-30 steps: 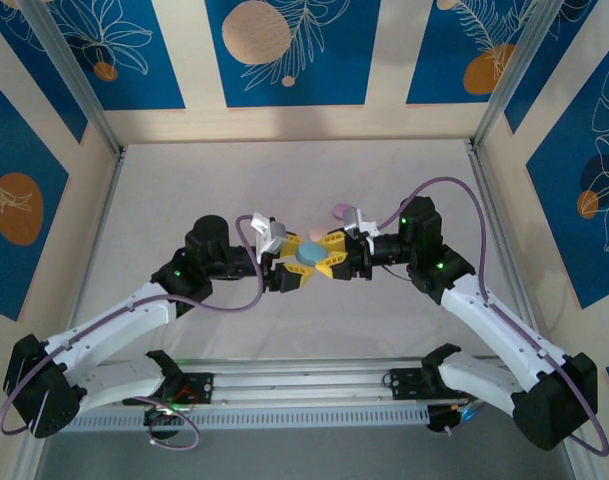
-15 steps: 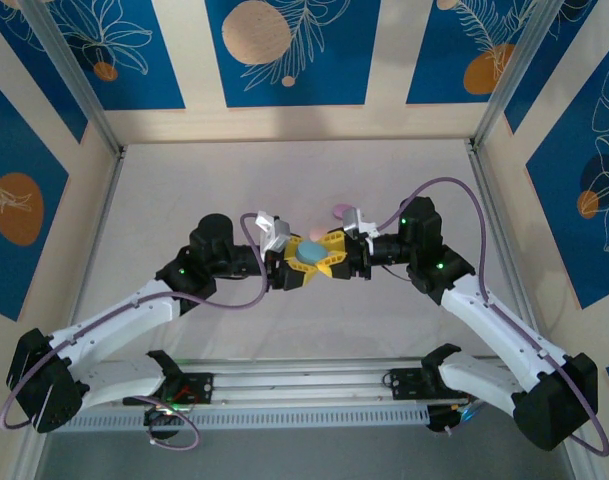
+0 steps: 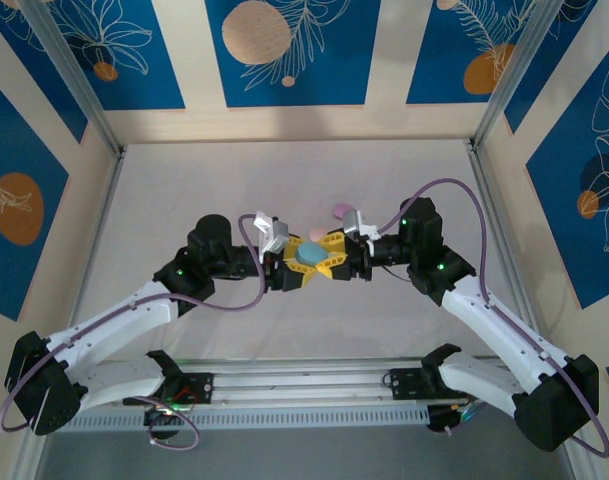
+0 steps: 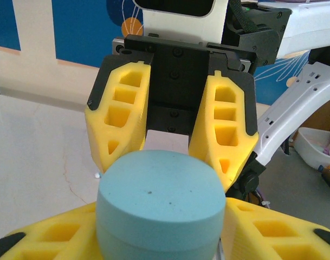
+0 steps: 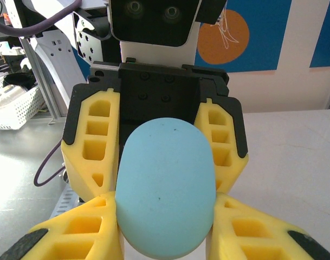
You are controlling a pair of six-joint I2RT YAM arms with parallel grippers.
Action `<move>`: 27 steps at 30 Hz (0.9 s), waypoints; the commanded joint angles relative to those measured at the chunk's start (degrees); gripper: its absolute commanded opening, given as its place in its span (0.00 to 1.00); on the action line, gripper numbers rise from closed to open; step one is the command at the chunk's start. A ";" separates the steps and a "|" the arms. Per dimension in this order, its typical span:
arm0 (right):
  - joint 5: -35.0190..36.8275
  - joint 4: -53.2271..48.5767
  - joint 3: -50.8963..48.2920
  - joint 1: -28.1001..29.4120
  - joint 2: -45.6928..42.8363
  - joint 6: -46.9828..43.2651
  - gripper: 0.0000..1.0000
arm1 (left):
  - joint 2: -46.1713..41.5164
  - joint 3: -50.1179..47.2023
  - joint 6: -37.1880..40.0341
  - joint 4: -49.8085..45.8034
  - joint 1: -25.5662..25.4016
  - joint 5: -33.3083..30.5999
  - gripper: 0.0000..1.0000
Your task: Insert wireless bluetooth earbuds into charging case
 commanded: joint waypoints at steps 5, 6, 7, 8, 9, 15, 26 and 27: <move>0.39 -1.62 0.35 -0.03 -0.78 -1.20 0.31 | -2.27 0.68 1.62 0.04 -0.63 0.87 0.52; 0.39 -1.61 0.36 -0.08 -0.78 -1.04 0.31 | -2.22 0.69 1.62 -0.09 -0.70 0.91 0.49; 0.39 -1.39 0.45 -0.03 -0.79 -0.92 0.31 | -2.14 0.78 1.71 -0.22 -0.63 1.04 0.46; 0.30 -1.25 0.47 -0.07 -0.79 -0.73 0.31 | -2.10 0.93 1.79 -0.54 -0.64 1.13 0.44; 0.30 -1.10 0.46 -0.03 -0.79 -0.54 0.31 | -1.95 1.08 1.88 -0.89 -0.58 1.23 0.43; -0.80 0.20 0.35 -0.12 -0.79 0.82 0.32 | -1.64 1.57 3.24 -3.59 -0.66 1.12 0.40; 0.29 1.02 0.47 -0.73 -0.52 4.42 0.38 | -1.88 2.36 5.71 -6.79 -0.66 1.21 0.28; 0.67 1.36 0.43 -0.87 -0.48 5.11 0.39 | -1.92 2.36 5.90 -6.98 -0.62 1.21 0.27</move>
